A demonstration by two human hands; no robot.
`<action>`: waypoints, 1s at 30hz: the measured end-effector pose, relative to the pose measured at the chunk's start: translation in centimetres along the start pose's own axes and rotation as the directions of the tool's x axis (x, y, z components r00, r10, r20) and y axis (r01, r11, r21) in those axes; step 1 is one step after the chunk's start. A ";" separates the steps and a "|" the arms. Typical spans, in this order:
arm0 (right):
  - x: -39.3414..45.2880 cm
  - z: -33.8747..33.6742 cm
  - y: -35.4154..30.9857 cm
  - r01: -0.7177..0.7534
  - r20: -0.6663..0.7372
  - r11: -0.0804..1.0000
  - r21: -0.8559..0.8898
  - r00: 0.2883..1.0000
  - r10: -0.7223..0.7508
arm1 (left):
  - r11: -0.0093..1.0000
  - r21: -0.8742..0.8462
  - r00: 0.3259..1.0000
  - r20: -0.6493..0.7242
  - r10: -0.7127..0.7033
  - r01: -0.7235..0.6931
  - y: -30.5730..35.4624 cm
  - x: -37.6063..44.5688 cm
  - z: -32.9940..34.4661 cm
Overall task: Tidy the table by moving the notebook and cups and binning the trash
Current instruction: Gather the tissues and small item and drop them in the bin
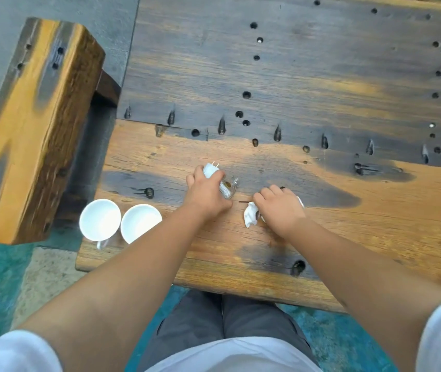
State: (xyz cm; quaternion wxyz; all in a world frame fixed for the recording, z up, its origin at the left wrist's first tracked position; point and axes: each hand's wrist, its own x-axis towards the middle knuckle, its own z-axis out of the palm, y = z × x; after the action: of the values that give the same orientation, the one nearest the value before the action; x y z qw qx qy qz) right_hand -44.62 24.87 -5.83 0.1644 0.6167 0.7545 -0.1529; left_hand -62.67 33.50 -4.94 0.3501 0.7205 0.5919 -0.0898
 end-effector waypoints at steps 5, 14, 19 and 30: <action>0.1 0.0 -0.2 -0.061 0.006 0.998 0.009 0.998 0.061 | 0.999 0.045 1.000 0.008 0.019 -0.019 0.4 0.1 -0.6; -0.3 -0.3 -1.2 -0.370 0.034 0.754 0.542 0.907 0.420 | 0.981 -0.191 0.998 0.051 -0.028 0.037 0.4 -0.9 0.7; -0.1 -0.3 -1.4 -0.399 0.204 0.300 0.866 0.831 0.517 | 0.938 -0.337 0.992 0.118 -0.041 0.079 0.8 -2.4 1.5; 0.1 -2.1 -5.1 -0.372 0.404 -0.215 0.903 0.905 0.131 | -0.315 -0.884 0.937 0.302 0.178 0.345 -2.0 -7.5 -0.1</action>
State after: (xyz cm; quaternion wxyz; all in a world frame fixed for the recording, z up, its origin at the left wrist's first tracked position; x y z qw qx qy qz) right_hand -49.75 24.92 -3.89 -0.2709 0.6473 0.2158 -0.6789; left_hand -66.68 27.72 -1.59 0.8678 0.0641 0.4021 0.2849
